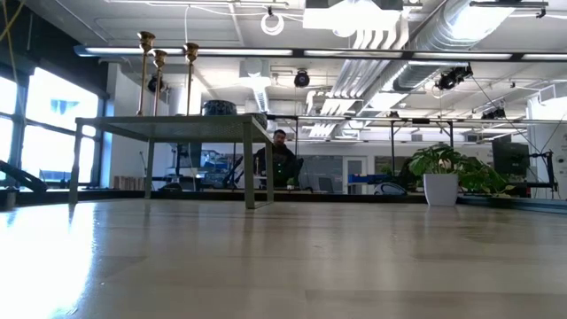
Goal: Pick & Place candle stick holders
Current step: Put the blue patterned round candle on the shelf
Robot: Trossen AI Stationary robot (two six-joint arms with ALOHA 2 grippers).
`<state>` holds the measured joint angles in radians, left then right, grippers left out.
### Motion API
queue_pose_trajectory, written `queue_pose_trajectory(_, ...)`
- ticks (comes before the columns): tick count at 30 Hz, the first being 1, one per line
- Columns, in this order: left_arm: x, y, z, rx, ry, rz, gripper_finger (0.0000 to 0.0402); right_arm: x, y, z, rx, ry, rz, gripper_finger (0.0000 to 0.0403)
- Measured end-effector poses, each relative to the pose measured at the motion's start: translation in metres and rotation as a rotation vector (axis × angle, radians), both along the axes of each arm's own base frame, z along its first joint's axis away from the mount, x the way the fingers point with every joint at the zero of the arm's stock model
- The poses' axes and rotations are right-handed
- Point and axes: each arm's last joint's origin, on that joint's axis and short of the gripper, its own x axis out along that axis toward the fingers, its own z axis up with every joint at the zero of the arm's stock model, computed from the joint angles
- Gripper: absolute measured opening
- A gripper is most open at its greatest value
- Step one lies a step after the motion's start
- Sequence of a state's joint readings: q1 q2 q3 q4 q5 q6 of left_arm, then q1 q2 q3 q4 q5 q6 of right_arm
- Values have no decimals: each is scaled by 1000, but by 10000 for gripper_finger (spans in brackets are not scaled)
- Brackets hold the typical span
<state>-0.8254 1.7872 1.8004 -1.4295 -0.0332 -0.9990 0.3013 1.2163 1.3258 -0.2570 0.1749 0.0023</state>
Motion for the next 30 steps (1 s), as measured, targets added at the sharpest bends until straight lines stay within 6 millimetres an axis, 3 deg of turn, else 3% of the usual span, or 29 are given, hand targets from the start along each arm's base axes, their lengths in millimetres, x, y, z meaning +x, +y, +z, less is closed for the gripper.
queue_pose_trajectory(6, 9, -10, -5, -61, -39, -45, 398, -8, 21, 0, 13, 0, 10, 303)
queue_pose_trajectory(14, 13, -6, -15, 113, -152, -75, 398, -19, 46, -2, -7, 9, 40, 303)
queue_pose_trajectory(20, 18, -9, -24, 125, -228, -60, 398, -22, 51, -5, -42, 35, 64, 303)
queue_pose_trajectory(27, 18, -11, -40, 134, -155, -77, 398, -23, 51, -9, -68, 74, 81, 303)
queue_pose_trajectory(30, 23, -11, -43, 132, -210, -7, 398, -23, 51, -11, -76, 89, 83, 303)
